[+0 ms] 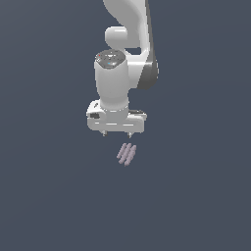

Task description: Pick up the object and move it to a goal position.

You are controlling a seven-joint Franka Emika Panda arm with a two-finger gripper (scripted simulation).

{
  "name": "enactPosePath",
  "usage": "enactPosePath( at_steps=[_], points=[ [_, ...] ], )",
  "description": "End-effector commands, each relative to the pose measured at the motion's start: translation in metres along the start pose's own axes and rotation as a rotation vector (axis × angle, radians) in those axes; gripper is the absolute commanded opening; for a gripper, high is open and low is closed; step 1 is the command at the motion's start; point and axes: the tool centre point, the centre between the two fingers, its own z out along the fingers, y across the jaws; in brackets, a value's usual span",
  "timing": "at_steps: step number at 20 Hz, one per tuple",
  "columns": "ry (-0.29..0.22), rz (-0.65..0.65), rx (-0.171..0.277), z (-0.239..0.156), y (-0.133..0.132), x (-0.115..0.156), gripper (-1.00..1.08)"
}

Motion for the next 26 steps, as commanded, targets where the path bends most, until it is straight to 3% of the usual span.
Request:
enactPosePath(
  at_steps=[1, 17, 26],
  points=[
    [-0.004, 0.018, 0.000, 0.007, -0.002, 0.000, 1.00],
    [-0.054, 0.257, -0.015, 0.095, -0.032, -0.006, 1.00],
    [-0.065, 0.315, -0.022, 0.117, -0.038, -0.010, 1.00]
  ],
)
